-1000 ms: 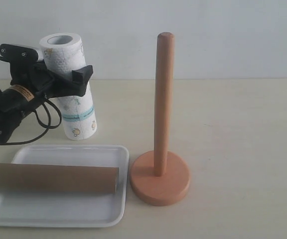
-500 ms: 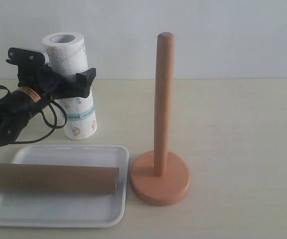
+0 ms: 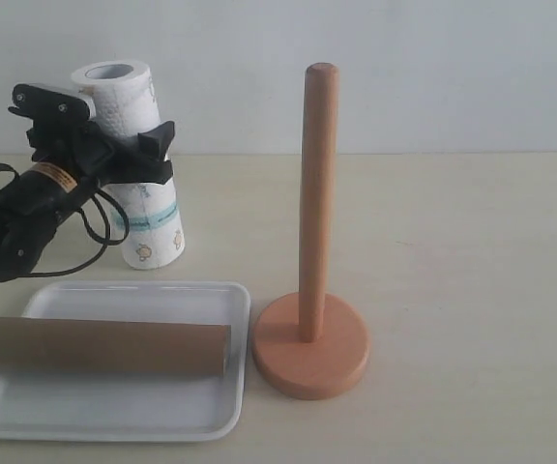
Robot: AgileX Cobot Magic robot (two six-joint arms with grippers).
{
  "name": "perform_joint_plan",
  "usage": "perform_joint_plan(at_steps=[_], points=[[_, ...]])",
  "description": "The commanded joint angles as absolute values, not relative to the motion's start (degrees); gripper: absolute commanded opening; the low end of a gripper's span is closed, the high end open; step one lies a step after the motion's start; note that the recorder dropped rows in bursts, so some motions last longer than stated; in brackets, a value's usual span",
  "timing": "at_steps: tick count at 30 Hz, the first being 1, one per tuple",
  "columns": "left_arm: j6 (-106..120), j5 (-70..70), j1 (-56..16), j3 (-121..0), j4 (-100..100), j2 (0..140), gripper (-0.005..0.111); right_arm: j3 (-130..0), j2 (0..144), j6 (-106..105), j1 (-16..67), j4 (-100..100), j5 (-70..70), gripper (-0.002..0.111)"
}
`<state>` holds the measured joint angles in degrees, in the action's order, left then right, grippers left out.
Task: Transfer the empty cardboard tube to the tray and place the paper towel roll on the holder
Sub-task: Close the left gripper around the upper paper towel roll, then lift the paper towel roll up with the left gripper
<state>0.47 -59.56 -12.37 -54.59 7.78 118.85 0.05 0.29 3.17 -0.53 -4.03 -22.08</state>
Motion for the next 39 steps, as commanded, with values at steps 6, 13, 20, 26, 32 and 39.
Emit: perform_joint_plan(at_steps=[6, 13, 20, 26, 32, 39], points=[[-7.51, -60.43, -12.57, -54.51, 20.22, 114.49, 0.004, 0.00, 0.00, 2.89, -0.80, -4.12, -21.66, 0.000], [-14.78, -52.63, -12.57, -54.39, 26.92, 100.26, 0.004, 0.00, 0.00, 2.89, -0.80, -4.12, -21.66, 0.000], [-23.00, -52.36, -12.57, -49.72, 28.48, 82.65, 0.004, 0.00, 0.00, 2.89, -0.80, -4.12, -21.66, 0.000], [-31.27, -54.43, -12.57, -49.62, 34.96, 71.82, 0.004, 0.00, 0.00, 2.89, -0.80, -4.12, -21.66, 0.000], [-32.43, -55.89, -12.57, -49.62, 34.96, 66.19, 0.004, 0.00, 0.00, 2.89, -0.80, -4.12, -21.66, 0.000], [-42.99, -62.01, -12.69, -51.84, 36.08, 65.34, 0.004, 0.00, 0.00, 2.89, -0.80, -4.12, -21.66, 0.000]])
